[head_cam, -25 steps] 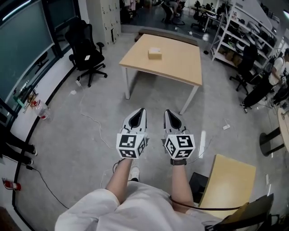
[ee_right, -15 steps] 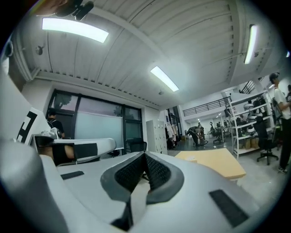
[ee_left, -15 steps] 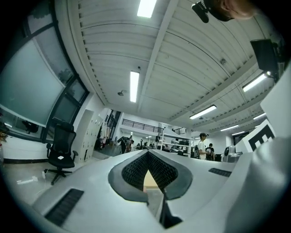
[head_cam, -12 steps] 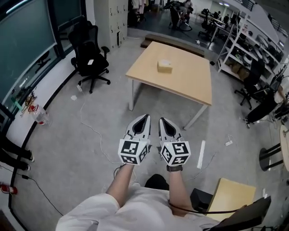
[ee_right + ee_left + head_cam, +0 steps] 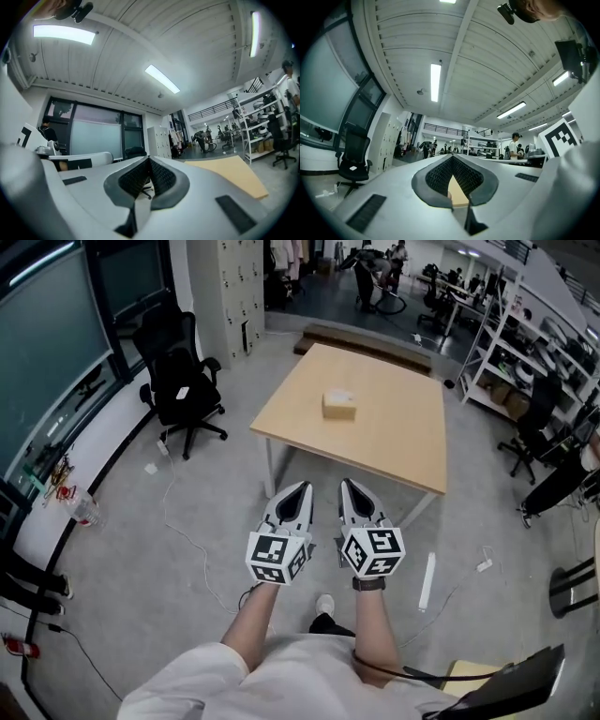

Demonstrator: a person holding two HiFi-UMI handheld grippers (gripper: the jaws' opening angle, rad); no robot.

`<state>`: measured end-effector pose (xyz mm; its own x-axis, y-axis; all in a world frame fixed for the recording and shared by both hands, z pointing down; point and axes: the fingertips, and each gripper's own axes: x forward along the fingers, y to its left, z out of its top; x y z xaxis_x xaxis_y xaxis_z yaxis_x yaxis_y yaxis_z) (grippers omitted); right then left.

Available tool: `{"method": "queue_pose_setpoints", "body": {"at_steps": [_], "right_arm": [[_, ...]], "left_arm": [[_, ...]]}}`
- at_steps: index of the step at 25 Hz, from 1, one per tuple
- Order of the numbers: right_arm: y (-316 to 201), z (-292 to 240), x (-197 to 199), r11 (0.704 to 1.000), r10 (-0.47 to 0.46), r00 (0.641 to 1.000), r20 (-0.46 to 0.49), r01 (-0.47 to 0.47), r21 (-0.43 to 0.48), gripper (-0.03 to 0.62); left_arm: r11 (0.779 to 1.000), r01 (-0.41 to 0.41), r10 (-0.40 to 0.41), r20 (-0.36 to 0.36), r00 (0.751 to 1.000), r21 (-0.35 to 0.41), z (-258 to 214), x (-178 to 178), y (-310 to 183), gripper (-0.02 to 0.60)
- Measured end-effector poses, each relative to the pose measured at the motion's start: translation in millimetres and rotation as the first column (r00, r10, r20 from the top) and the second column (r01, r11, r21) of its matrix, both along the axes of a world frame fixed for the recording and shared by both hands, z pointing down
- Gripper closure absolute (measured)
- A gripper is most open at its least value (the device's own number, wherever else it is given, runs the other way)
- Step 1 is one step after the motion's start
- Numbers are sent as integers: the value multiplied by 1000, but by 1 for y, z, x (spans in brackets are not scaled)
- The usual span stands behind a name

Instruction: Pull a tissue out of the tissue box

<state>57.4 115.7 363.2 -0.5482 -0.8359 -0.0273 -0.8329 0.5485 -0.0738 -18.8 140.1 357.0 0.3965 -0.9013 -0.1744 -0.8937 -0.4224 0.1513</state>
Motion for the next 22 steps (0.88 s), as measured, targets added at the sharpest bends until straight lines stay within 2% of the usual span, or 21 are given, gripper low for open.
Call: {"method": "queue_pose_setpoints", "body": {"at_steps": [4,7,11,14,18,22], "right_arm": [[-76,-36,34,998,-11,1000,-1,11,64,600],[-119,-40,55,997,-13,1000,-8,13,72,600],[-174,-27,84,998,7,1000,-1,-7,55,600],[-214,-7,102,1000,20,1000,5,-20,15,599],[-266,10,97,1000,2,1000,-1,-2,-15,600],[-331,26,69,1000,-3,999,-40,2,-7,600]], "left_arm": [[999,19,-19,5,1000,37,-28,29,-74,592],[999,22,-22,5,1000,36,-34,49,-124,592],[1000,13,-13,24,1000,18,-19,77,-174,592],[999,11,-10,31,999,-33,7,90,-204,592],[998,15,-13,24,1000,-56,21,86,-258,592],[1000,12,-13,33,999,17,13,70,-335,592]]}}
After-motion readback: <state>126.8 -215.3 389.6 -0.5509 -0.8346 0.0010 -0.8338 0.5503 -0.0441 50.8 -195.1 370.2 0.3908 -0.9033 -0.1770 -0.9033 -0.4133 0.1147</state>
